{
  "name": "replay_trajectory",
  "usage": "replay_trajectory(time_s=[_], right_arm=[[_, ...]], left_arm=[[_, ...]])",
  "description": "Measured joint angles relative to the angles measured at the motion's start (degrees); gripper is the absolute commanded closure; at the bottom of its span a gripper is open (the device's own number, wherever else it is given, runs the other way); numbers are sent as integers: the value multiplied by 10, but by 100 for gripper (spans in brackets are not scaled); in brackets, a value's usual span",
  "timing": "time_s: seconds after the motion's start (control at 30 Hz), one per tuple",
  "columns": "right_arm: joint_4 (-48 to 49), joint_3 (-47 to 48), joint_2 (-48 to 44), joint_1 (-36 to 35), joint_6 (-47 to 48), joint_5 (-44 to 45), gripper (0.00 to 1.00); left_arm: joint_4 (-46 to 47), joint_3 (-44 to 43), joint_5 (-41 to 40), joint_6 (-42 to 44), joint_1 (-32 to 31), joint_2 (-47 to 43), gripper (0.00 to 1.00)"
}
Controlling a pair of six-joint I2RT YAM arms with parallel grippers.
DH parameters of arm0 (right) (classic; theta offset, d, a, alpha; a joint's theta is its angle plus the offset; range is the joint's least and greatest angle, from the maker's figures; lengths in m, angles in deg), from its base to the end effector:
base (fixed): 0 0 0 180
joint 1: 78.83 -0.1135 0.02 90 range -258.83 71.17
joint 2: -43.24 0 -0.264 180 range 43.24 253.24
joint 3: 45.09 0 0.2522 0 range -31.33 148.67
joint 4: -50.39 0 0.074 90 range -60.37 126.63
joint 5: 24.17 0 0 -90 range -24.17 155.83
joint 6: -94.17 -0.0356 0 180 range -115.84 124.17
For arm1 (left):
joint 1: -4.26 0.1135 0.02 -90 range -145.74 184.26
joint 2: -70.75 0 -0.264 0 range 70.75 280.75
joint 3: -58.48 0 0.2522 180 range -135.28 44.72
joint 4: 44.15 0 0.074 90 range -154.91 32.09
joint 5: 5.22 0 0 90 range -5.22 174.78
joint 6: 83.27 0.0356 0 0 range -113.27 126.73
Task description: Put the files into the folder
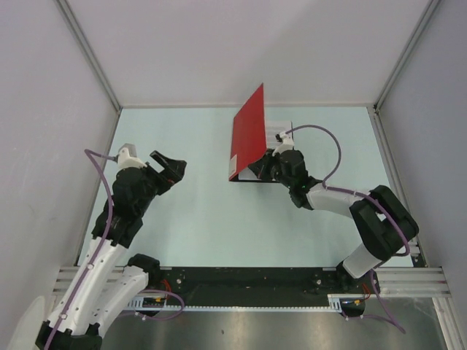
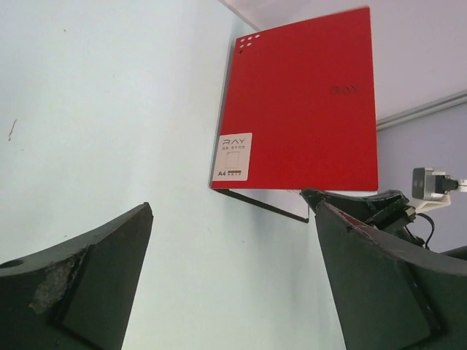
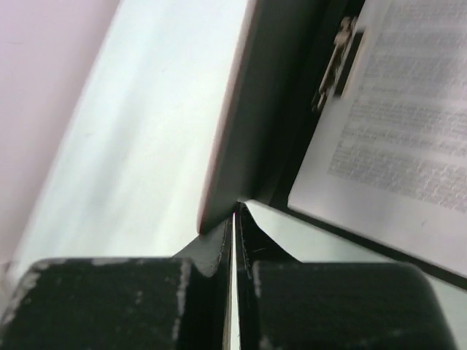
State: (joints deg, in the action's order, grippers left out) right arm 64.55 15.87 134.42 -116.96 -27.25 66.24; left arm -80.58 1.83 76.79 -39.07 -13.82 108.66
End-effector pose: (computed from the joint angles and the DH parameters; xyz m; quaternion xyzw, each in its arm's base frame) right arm 0.2744 0.2151 0.2202 -0.0446 0.7977 0.3407 0.4956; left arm 0.1485 -0.0433 0.3235 -0.2329 0.7722 -0.2636 0.5292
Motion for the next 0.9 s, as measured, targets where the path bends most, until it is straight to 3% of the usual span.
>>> replay_trajectory(time_s=[0.3,0.47,0.57,0.67,0.77,0.8,0.9], right_arm=[[119,-110,51,111,-173,-294,100],[127,-171,57,148,-195,-361,100],[66,-186,29,158,-173,-351,93],[-50,-192,-77,162,-123,-297,79],[-158,-185,-209,168,-75,-236,49],[-187,-181,-245,172,-59,-216,34],[-248,-164,-297,190,-22,-176,24]], left_arm=[[22,17,23,3,0,43,4],[51,35,59,3,0,70,4],[78,39,90,3,0,105,4],[121,36,136,3,-1,176,4],[149,22,184,4,-4,265,3],[153,13,203,4,-7,296,3],[157,-55,254,22,-13,407,1]])
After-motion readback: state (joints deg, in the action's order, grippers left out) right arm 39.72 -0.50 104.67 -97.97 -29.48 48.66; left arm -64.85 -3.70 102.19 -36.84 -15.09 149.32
